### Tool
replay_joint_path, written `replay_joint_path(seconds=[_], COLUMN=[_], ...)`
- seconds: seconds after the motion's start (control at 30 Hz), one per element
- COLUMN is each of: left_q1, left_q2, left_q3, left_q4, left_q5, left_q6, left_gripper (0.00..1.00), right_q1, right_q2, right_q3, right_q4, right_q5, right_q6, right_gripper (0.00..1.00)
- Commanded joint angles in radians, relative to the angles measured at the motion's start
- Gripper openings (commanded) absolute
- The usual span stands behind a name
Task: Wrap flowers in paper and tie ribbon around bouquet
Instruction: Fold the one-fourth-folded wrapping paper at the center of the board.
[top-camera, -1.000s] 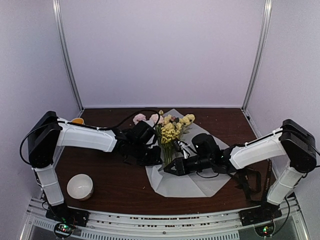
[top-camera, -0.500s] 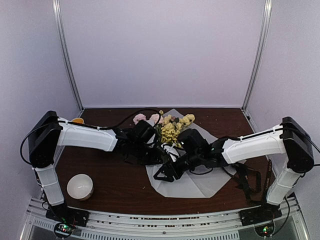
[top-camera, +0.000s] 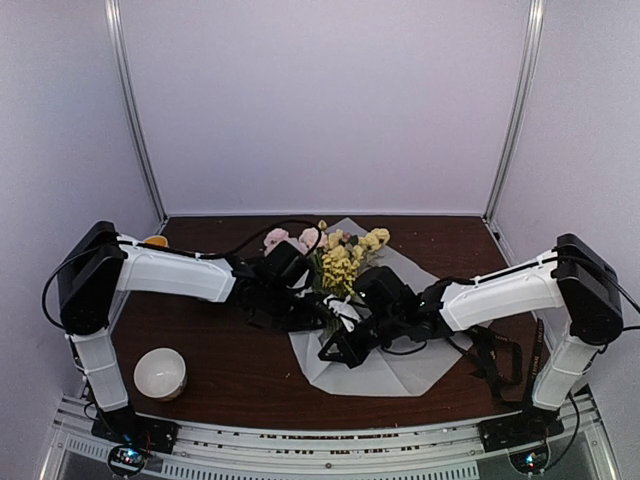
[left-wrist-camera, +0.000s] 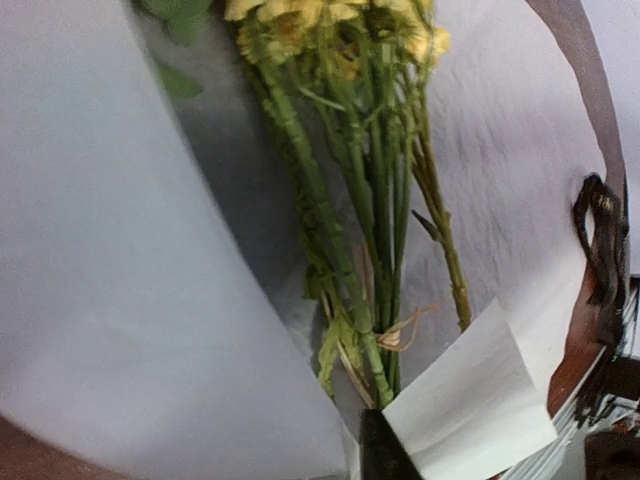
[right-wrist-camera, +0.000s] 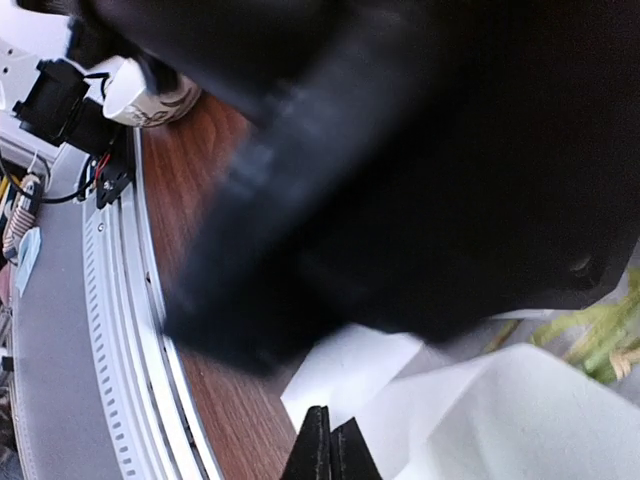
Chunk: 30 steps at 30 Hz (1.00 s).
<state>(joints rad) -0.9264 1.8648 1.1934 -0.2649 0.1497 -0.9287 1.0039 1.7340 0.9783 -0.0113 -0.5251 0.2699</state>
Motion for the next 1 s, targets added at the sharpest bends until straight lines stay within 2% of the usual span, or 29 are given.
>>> replay_joint_path(seconds=[0.0, 0.07, 0.2, 0.3, 0.4, 0.6, 0.7, 0.77, 0.97], left_q1=[-0.002, -0.006, -0.044, -0.143, -0.247, -0.281, -0.281, -0.286, -0.301], left_q2=[-0.077, -0.112, -0.182, -0.222, -0.234, -0.256, -0.241, -0.204, -0.079], left_q3=[0.023, 0.026, 0.036, 0.043, 0.009, -0.119, -0.146, -0.134, -0.097], left_q4=[-0.013, -0.025, -0.067, -0.089, -0.11, -0.062, -0.029, -0.024, -0.018], left_q5=[-0.057, -0.095, -0.199, -0.318, -0.369, -0.363, -0.359, -0.339, -0.408], left_q6=[0.088, 0.141, 0.308, 0.536, 0.748, 0.837, 0.867, 0.896, 0.959], left_gripper=[0.43, 0.56, 0.67, 0.61, 0.53, 0.34, 0.34, 0.38, 0.46], right_q1=[-0.025, -0.038, -0.057, -0.061, -0.066, -0.068, -0.068, -0.068, -0.068], right_q2=[-0.031, -0.044, -0.061, -0.059, -0.071, -0.092, -0.113, -0.125, -0.15], right_q3=[-0.11, -0.167, -0.26, -0.289, -0.327, -0.37, -0.387, -0.395, -0.389], right_q4=[0.045, 0.137, 0.268, 0.311, 0.36, 0.409, 0.415, 0.414, 0.359], right_q5=[0.058, 0.059, 0.064, 0.069, 0.069, 0.066, 0.09, 0.099, 0.126], right_q6=[0.11, 0.166, 0.243, 0.272, 0.306, 0.357, 0.379, 0.386, 0.378], right_gripper=[0.0, 0.0, 0.0, 0.0, 0.0, 0.0, 0.0, 0.0, 0.0])
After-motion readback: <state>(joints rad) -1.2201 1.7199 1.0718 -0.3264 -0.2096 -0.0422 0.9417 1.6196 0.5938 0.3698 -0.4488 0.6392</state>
